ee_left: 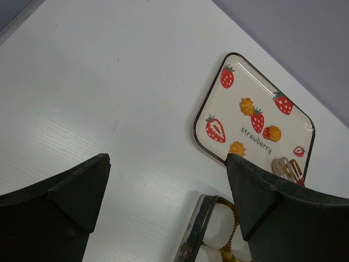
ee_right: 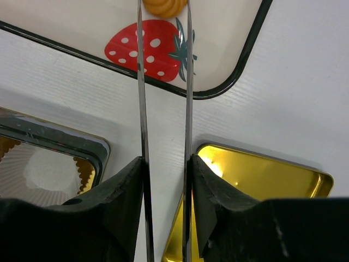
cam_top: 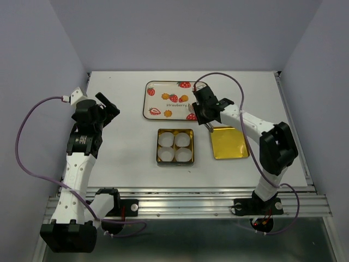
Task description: Pack the cookies
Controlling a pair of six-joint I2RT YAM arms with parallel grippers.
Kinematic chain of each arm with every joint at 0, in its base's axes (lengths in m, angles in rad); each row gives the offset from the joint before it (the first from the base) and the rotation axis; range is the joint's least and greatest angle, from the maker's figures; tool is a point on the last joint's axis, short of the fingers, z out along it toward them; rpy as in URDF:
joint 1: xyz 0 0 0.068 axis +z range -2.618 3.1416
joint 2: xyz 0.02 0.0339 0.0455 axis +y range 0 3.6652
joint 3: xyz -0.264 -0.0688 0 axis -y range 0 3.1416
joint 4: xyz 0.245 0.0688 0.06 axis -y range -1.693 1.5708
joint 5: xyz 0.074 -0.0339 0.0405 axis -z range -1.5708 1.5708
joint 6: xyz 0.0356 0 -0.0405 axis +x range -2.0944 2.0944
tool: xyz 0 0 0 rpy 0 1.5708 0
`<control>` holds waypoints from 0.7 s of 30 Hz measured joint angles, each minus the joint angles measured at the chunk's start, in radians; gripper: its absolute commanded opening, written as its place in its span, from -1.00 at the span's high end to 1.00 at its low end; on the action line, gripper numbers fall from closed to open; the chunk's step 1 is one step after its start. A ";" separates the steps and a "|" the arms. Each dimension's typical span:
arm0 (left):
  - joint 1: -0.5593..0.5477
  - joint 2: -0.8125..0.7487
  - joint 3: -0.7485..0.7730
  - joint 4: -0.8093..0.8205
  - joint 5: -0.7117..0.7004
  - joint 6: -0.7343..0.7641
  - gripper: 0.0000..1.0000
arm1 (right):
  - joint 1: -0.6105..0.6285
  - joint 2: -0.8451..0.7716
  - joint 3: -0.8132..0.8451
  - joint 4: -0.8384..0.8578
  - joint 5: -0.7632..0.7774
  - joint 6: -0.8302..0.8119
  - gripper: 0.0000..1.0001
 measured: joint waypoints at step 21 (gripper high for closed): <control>-0.009 0.049 0.000 0.000 0.056 0.000 -0.98 | 0.123 -0.344 -0.129 -0.019 -0.066 0.037 0.33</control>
